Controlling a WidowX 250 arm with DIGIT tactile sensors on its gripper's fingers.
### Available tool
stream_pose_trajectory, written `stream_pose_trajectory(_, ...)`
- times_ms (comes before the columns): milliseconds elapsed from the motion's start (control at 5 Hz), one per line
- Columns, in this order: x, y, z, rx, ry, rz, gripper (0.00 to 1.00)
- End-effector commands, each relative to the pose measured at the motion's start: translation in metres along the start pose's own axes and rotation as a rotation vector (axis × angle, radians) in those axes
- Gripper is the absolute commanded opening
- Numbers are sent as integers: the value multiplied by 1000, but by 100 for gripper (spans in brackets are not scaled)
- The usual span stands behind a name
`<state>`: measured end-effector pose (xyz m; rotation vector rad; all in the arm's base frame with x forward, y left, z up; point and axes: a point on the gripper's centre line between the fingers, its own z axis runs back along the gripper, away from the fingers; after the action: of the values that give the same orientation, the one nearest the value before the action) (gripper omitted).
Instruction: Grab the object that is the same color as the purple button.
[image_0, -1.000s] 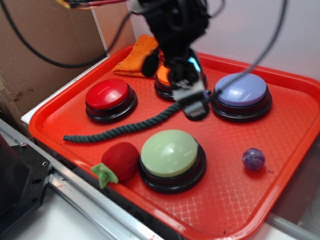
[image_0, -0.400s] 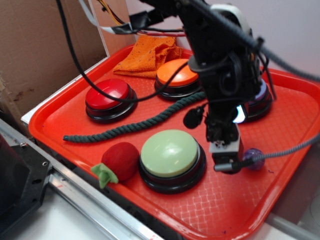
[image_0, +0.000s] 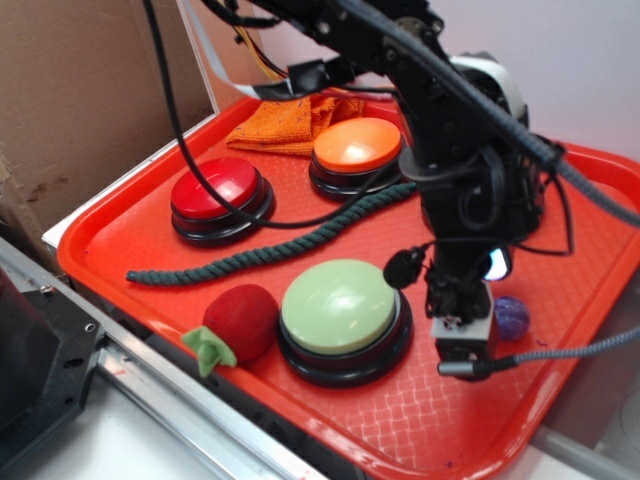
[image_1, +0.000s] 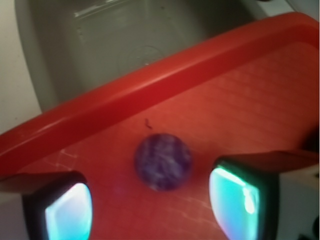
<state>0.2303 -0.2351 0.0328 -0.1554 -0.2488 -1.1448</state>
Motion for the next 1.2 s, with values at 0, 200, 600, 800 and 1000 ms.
stream_pose_trajectory(0,14,0,-1,6,-24,-10,100)
stream_pose_trajectory(200,14,0,-8,-4,-22,2,86)
stream_pose_trajectory(600,10,3,1,17,-14,55,0)
stream_pose_trajectory(800,8,6,23,133,75,215,0)
stream_pose_trajectory(1000,1,15,62,213,200,446,0)
